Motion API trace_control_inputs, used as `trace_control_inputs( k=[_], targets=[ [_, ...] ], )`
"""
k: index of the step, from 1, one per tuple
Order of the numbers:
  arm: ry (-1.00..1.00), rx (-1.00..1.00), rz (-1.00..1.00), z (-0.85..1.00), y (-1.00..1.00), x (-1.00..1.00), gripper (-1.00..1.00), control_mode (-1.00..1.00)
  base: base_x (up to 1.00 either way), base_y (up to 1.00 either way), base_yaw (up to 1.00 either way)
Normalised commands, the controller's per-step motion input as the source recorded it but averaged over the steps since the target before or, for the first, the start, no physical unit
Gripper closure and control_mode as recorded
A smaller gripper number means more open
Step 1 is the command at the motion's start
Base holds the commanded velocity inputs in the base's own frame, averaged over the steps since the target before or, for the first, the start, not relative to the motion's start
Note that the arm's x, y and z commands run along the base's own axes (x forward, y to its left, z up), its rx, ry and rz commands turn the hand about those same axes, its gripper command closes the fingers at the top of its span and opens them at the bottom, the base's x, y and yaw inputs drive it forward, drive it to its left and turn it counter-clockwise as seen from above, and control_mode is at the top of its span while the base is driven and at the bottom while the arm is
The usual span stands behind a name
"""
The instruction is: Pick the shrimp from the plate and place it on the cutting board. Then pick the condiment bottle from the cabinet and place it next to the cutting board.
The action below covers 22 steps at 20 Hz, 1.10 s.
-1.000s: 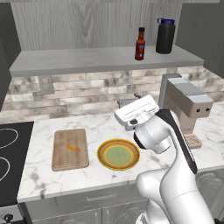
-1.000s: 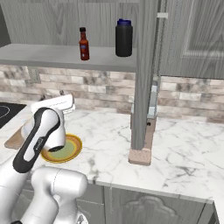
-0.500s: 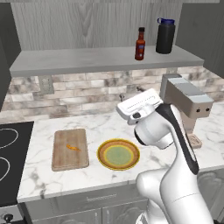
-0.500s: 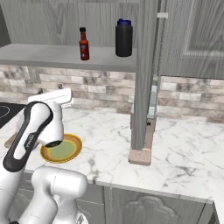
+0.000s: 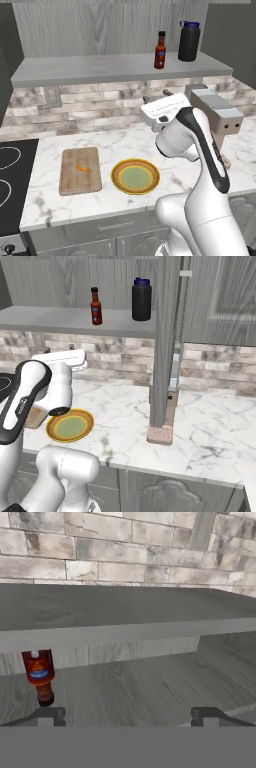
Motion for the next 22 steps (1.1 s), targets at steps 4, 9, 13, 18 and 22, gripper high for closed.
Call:
trace_control_inputs(
  k=[4, 9, 13, 18, 22],
  targets=[
    [0.19, 0.16, 0.0, 0.38, -0.23, 0.0, -1.0, -1.0, 0.0, 0.0, 0.0],
    [0.19, 0.17, 0.0, 0.35, -0.24, 0.0, -1.0, -1.0, 0.0, 0.0, 0.0],
    [0.16, 0.19, 0.0, 0.33, -0.22, 0.0, -1.0, -1.0, 0.0, 0.0, 0.0],
    [0.13, 0.2, 0.0, 0.29, -0.21, 0.0, -1.0, -1.0, 0.0, 0.0, 0.0],
    [0.1, 0.19, 0.0, 0.27, -0.26, 0.0, -1.0, -1.0, 0.0, 0.0, 0.0]
  ],
)
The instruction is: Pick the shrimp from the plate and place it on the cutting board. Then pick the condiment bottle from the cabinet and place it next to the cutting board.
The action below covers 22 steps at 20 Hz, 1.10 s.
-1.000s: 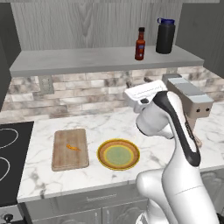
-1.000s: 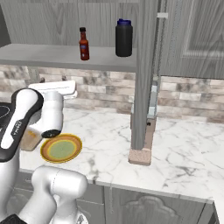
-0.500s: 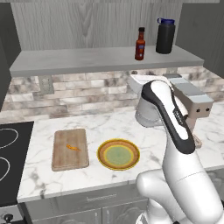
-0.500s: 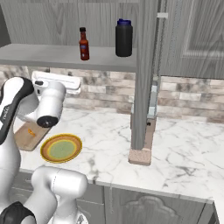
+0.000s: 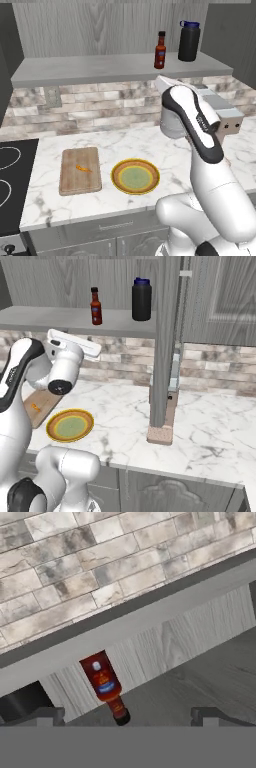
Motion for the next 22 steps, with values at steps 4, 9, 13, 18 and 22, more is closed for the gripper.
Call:
trace_control_inputs(
  k=[4, 9, 13, 18, 22],
  targets=[
    [0.03, 0.15, 0.0, 0.38, -0.23, 0.0, -1.0, -1.0, 0.0, 0.0, 0.0],
    [0.0, 0.05, 0.0, 0.34, -0.08, 0.0, -1.0, -1.0, 0.0, 0.0, 0.0],
    [-0.04, -0.02, 0.0, 0.27, 0.0, -0.05, -1.0, -1.0, 0.0, 0.0, 0.0],
    [-0.05, -0.06, 0.0, 0.17, 0.0, -0.1, -1.0, -1.0, 0.0, 0.0, 0.0],
    [-0.03, -0.08, 0.0, 0.12, 0.0, -0.05, -1.0, -1.0, 0.0, 0.0, 0.0]
  ],
)
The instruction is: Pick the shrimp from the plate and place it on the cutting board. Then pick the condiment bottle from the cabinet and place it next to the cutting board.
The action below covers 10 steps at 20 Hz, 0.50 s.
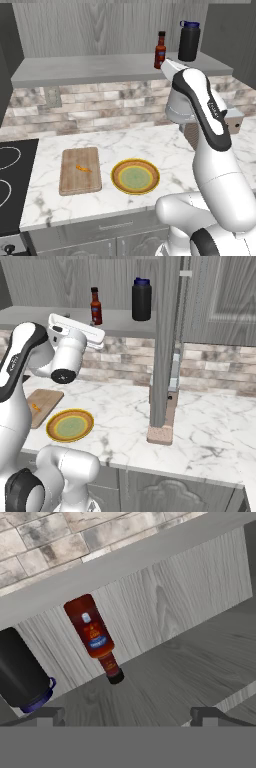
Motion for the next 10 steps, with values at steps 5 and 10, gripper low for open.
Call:
trace_control_inputs(
  k=[5, 10],
  targets=[
    [-0.01, -0.09, 0.0, 0.06, 0.0, -0.02, -1.0, -1.0, 0.0, 0.0, 0.0],
    [0.0, -0.08, 0.0, 0.0, 0.0, 0.02, -1.0, -1.0, 0.0, 0.0, 0.0]
  ],
)
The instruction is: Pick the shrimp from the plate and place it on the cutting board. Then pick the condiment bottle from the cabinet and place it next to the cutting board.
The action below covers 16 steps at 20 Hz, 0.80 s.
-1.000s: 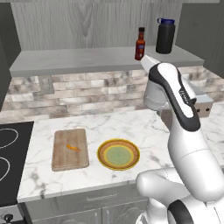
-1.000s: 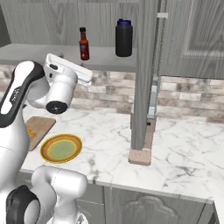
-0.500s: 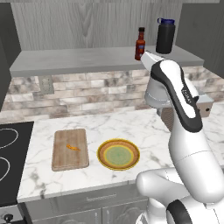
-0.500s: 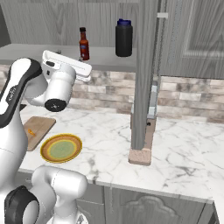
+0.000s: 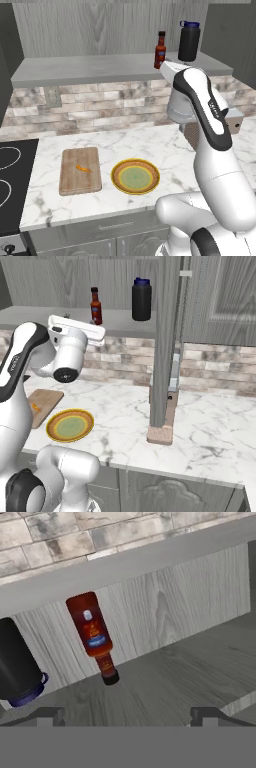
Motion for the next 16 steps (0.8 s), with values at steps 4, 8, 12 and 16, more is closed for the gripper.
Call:
trace_control_inputs(
  k=[4, 8, 12, 16],
  targets=[
    [0.0, -0.07, -0.02, 0.02, 0.0, 0.09, -1.0, -1.0, 0.0, 0.0, 0.0],
    [0.0, -0.07, -0.03, 0.09, 0.0, 0.11, -1.0, -1.0, 0.0, 0.0, 0.0],
    [0.0, -0.04, -0.03, 0.13, 0.0, 0.08, -1.0, -1.0, 0.0, 0.0, 0.0],
    [0.0, -0.05, -0.03, 0.15, 0.0, 0.06, -1.0, -1.0, 0.0, 0.0, 0.0]
  ],
)
